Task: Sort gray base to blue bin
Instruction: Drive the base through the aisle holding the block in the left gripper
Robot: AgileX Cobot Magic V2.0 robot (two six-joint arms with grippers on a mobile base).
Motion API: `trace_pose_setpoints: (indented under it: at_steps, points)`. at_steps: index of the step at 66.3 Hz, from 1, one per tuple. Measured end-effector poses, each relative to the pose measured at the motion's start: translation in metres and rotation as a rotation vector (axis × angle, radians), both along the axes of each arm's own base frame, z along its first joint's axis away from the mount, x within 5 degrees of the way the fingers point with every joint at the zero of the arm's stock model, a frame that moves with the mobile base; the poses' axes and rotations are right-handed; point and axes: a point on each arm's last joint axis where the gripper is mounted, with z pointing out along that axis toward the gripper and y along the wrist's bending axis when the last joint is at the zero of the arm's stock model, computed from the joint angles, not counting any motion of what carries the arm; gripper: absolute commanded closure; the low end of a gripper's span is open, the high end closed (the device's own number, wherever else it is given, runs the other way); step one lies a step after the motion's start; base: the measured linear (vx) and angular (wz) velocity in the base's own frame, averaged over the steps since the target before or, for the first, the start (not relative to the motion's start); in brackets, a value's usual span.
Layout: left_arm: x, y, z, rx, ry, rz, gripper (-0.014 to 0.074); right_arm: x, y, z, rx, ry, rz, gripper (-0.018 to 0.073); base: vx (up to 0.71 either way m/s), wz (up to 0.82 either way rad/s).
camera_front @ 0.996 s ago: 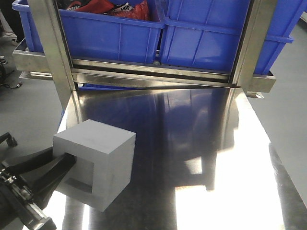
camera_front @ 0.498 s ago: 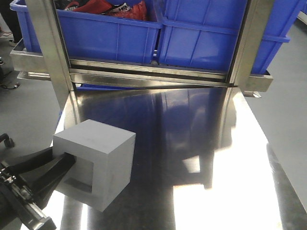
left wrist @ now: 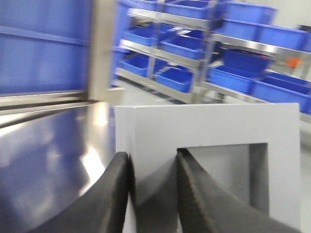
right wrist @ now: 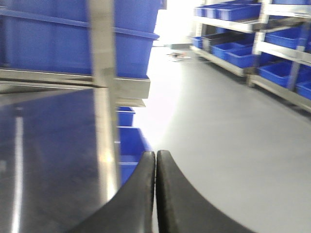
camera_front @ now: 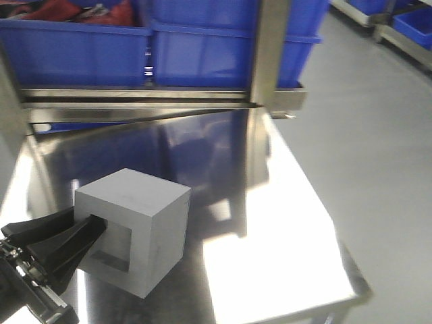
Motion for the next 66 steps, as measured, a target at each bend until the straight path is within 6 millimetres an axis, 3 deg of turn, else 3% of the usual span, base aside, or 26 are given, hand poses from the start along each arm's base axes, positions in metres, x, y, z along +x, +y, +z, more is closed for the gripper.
trace_pose_setpoints:
  at_steps: [66]
  points:
    - [0.0000,0.0000,0.0000,0.000,0.000,0.000,0.0602,0.0000,0.0000,0.0000,0.000,0.000,0.000,0.0568,-0.04,-0.69]
